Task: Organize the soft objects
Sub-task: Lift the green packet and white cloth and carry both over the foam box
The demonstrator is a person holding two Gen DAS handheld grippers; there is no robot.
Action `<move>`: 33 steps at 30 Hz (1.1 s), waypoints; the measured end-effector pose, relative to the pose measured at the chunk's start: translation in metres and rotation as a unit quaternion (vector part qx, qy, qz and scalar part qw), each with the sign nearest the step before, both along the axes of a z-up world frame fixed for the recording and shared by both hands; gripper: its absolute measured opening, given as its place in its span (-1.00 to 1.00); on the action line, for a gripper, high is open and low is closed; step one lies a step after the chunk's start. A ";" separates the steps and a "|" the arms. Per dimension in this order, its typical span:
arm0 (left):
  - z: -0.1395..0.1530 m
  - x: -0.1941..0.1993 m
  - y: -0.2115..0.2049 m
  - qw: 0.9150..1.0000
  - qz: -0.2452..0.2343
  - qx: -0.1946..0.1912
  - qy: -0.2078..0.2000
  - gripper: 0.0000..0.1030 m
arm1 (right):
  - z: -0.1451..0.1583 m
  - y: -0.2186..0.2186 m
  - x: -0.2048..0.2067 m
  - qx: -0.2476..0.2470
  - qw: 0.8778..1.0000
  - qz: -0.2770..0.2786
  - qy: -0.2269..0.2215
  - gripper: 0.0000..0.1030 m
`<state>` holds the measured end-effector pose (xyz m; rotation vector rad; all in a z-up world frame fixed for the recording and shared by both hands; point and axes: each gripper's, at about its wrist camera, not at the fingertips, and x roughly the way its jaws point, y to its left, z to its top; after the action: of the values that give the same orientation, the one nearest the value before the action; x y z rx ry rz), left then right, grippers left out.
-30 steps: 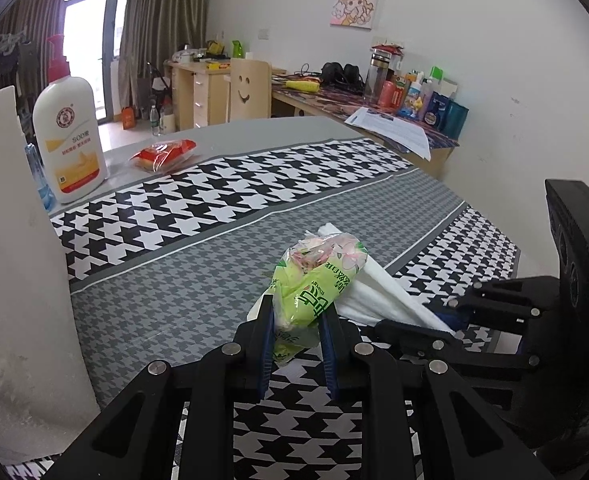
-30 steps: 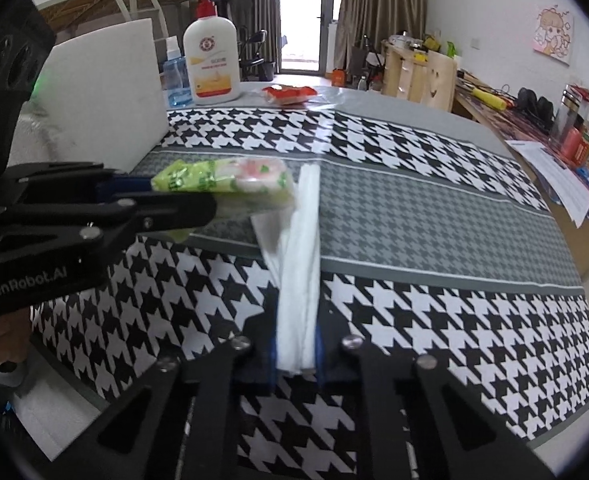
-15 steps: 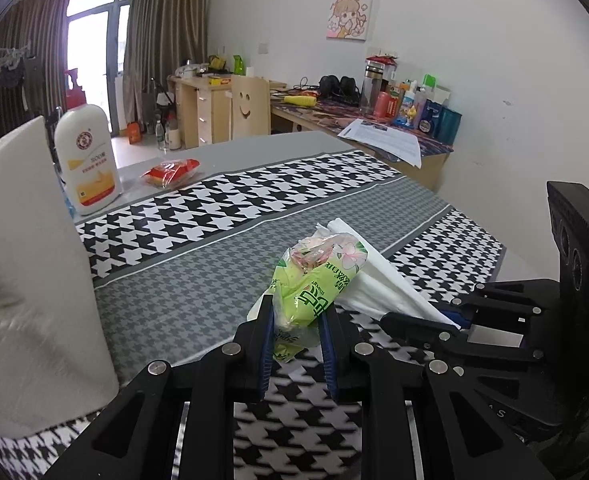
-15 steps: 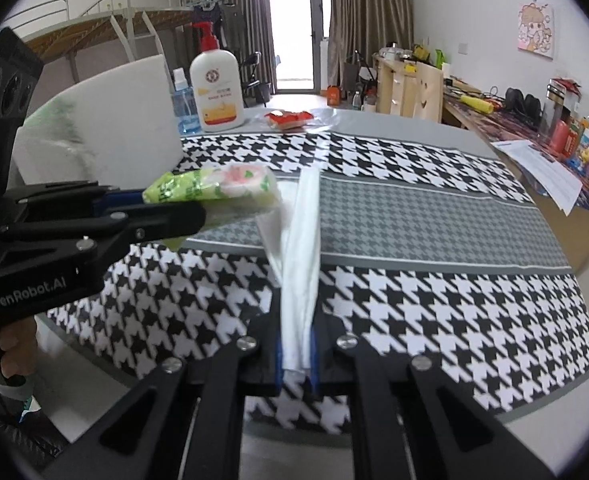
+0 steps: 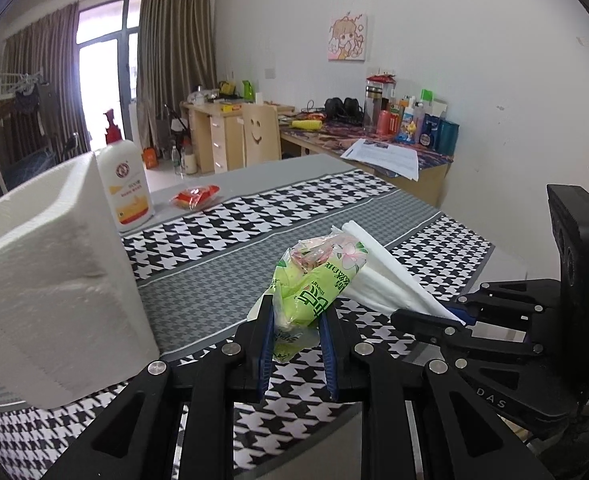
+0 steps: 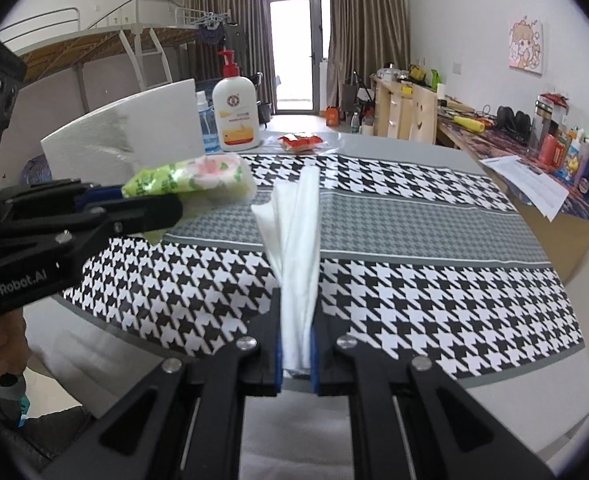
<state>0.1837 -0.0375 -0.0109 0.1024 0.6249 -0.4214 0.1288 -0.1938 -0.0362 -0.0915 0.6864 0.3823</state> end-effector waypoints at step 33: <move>0.031 -0.125 0.042 0.993 0.064 0.015 -0.093 -0.57 | 0.040 0.017 -0.092 0.021 0.995 0.028 -0.098 -0.75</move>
<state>0.0592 0.0046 0.0201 0.1270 0.4510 -0.2745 0.0367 -0.1768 0.0042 -0.1070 0.4820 0.4360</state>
